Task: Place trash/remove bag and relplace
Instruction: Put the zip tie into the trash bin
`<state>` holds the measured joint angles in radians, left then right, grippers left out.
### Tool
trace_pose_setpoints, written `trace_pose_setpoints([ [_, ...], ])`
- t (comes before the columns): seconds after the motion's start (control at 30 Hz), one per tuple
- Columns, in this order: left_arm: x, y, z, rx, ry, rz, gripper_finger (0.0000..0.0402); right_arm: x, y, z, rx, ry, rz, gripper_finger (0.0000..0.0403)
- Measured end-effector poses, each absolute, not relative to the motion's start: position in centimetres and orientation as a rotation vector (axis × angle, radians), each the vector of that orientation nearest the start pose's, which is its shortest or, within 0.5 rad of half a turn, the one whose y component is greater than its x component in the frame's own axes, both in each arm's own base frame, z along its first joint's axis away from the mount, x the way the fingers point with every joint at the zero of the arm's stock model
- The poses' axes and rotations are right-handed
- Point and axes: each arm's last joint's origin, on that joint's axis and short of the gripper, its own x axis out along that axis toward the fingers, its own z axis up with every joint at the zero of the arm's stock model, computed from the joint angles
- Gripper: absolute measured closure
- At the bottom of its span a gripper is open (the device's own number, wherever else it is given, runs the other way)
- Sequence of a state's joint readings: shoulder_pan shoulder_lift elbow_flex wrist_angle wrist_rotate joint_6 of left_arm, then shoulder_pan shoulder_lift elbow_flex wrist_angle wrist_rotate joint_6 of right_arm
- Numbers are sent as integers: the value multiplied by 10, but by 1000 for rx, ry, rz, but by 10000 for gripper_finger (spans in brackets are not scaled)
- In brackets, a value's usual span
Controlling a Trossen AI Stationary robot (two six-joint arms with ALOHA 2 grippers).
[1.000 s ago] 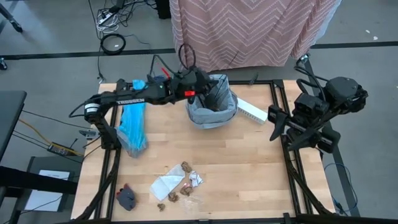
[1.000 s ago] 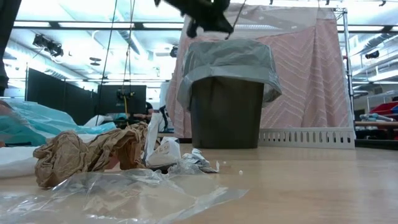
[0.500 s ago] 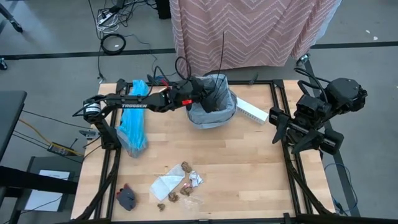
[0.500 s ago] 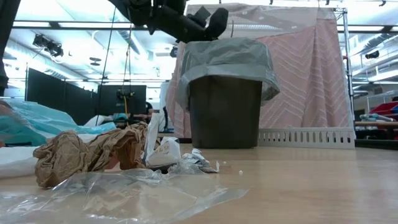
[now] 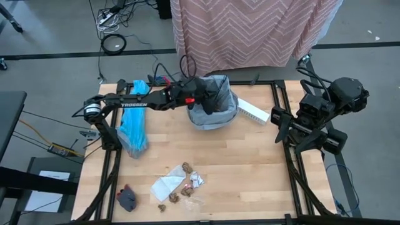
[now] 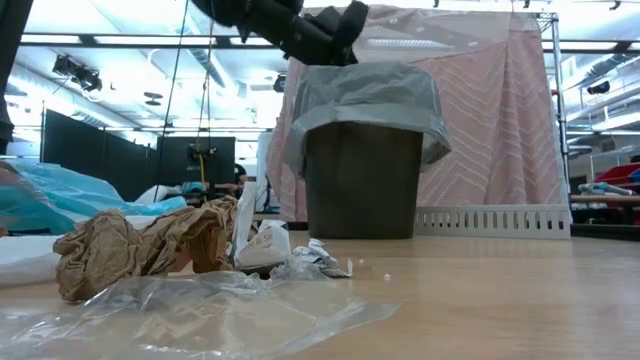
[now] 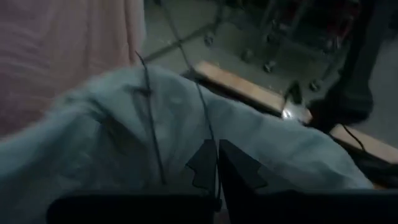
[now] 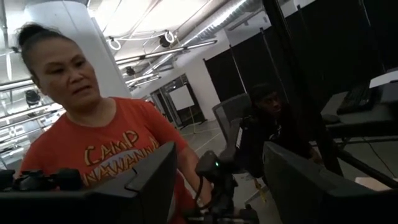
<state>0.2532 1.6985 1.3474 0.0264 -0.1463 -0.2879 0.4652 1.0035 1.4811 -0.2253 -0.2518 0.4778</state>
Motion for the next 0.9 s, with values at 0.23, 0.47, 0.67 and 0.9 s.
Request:
trace_pose_setpoints([
  [0.23, 369, 90, 360, -210, 342, 423, 398, 140, 79, 516, 477, -82, 764, 174],
  [0.47, 339, 66, 389, -114, 521, 438, 400, 141, 79, 516, 456, -91, 762, 174],
  [0.67, 324, 36, 406, -106, 495, 332, 400, 144, 80, 514, 457, -72, 757, 174],
  [0.9, 319, -1, 415, -87, 533, 197, 398, 143, 69, 452, 498, 524, 260, 174],
])
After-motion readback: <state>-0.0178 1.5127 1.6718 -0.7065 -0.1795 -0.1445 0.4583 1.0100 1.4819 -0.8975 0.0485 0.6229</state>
